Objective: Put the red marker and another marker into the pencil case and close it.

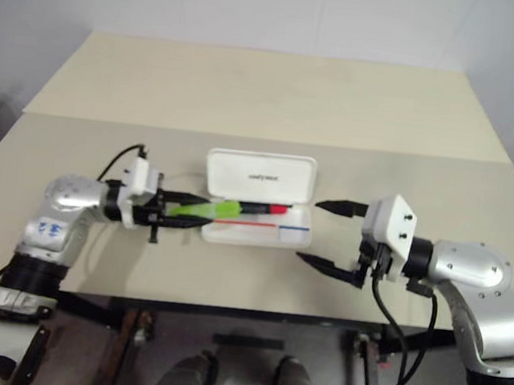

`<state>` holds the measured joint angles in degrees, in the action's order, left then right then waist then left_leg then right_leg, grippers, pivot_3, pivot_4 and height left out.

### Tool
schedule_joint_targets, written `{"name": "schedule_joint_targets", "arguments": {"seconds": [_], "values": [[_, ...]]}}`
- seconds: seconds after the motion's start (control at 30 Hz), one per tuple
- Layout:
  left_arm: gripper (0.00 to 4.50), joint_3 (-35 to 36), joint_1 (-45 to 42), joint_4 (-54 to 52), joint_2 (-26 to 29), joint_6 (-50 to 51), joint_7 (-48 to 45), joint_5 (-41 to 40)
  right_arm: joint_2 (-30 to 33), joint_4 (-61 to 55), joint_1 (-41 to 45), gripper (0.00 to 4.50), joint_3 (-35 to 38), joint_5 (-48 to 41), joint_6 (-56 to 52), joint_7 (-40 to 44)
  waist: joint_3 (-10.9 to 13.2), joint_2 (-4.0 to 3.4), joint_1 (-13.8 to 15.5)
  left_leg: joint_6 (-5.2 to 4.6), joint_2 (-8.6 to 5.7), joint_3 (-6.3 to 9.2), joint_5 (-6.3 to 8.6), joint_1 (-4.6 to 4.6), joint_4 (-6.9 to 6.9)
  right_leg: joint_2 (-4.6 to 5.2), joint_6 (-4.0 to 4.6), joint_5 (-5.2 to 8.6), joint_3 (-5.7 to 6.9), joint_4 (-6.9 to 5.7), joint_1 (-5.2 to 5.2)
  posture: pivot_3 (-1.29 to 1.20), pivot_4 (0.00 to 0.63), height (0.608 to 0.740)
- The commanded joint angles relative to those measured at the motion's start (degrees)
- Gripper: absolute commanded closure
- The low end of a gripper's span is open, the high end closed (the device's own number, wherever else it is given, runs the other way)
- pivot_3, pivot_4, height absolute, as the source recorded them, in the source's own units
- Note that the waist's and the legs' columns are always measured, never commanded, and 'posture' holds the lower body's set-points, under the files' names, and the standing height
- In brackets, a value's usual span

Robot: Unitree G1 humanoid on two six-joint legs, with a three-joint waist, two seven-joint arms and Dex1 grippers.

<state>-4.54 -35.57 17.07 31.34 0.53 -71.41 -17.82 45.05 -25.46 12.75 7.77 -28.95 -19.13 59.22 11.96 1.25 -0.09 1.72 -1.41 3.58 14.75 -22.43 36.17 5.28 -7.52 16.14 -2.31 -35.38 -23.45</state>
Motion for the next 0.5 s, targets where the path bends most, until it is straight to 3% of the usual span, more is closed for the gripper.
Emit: {"name": "schedule_joint_targets", "arguments": {"seconds": [0.03,0.5], "values": [[3.39,-1.46,-2.01,1.73,-1.39,-2.47,-0.48,1.74,0.27,-4.88,-1.83,0.04,3.53,-1.37,-0.73,-3.03,0.01,0.01,-0.07,0.0,0.01,0.0,0.0,0.0,-0.01,0.0,0.0,0.0,-0.01,0.0,0.0,0.0,0.15,0.74],[3.39,-5.15,-8.09,15.14,-7.67,-10.95,2.08,9.09,-2.84,-14.64,-12.66,0.04,9.63,-2.89,-3.76,-15.03,0.03,0.06,0.07,-0.02,0.0,0.04,-0.01,0.0,0.1,-0.05,-0.06,-0.03,-0.01,-0.05,0.05,0.0,0.15,0.74]]}}
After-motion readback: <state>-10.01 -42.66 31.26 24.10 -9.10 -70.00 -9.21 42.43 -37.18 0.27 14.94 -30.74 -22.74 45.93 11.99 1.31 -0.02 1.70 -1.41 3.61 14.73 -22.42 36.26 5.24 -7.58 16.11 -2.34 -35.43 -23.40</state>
